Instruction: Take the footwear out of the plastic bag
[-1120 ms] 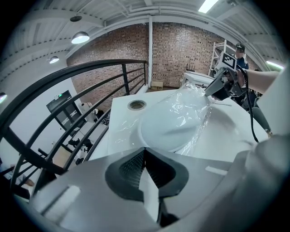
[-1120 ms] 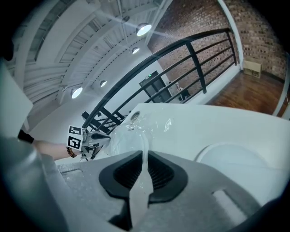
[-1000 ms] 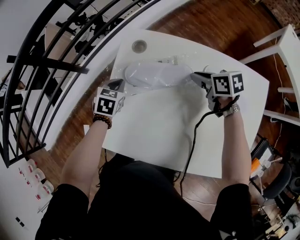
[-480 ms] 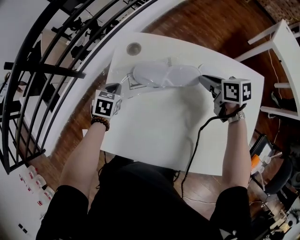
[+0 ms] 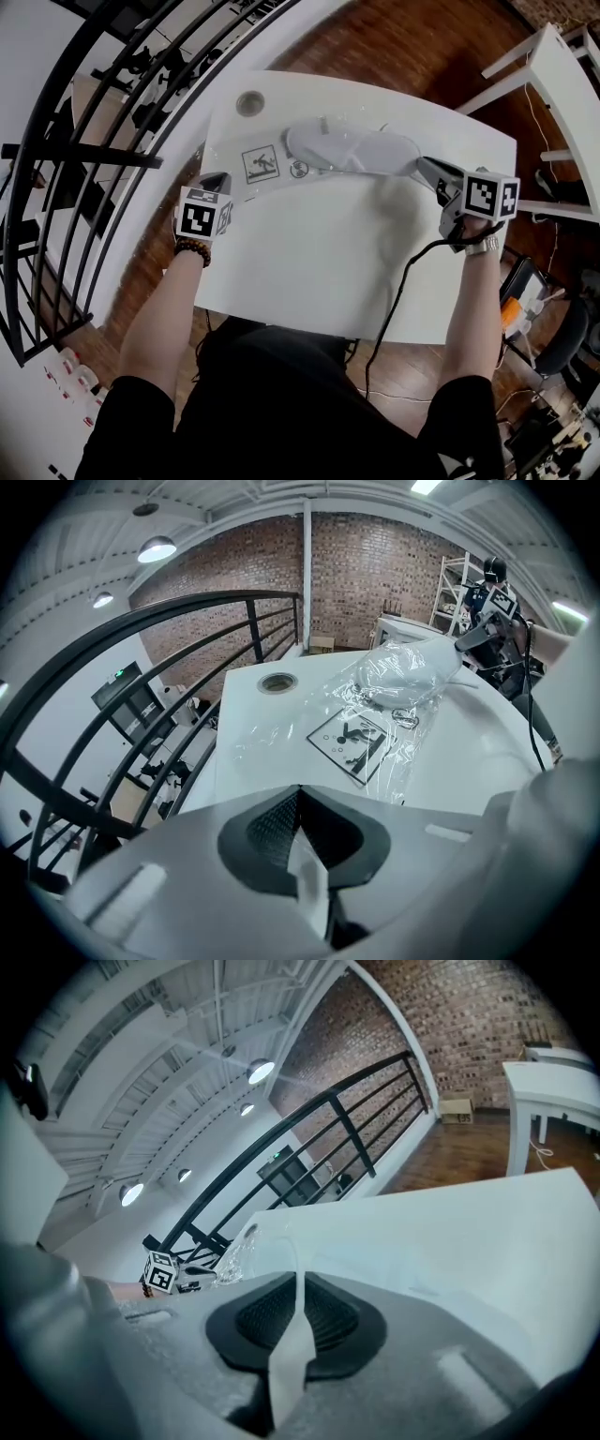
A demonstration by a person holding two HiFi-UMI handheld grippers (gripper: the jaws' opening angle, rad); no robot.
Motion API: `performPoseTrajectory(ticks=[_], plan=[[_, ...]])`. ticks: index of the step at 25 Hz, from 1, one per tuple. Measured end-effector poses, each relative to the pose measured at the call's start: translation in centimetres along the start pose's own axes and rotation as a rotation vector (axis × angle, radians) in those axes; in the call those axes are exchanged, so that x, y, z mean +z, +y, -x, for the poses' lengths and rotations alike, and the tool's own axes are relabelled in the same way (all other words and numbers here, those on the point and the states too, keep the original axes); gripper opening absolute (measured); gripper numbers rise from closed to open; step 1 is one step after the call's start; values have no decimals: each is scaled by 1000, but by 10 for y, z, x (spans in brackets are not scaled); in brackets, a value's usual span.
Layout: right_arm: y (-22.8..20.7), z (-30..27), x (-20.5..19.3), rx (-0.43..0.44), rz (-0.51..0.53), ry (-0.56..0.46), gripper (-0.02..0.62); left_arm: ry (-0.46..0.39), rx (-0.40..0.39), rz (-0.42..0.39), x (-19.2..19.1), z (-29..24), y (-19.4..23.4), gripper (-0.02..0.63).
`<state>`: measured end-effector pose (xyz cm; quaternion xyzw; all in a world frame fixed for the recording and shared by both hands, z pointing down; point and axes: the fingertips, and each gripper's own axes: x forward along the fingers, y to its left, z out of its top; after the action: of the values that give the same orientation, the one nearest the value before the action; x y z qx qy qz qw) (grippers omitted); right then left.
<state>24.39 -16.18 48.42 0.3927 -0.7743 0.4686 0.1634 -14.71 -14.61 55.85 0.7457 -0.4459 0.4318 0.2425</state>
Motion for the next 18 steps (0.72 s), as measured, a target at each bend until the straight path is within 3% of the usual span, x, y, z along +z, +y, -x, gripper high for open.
performPoseTrajectory(ticks=[18], plan=[[-69, 80, -22, -167, -134, -140, 20, 26, 10, -24, -1, 0, -2, 17]])
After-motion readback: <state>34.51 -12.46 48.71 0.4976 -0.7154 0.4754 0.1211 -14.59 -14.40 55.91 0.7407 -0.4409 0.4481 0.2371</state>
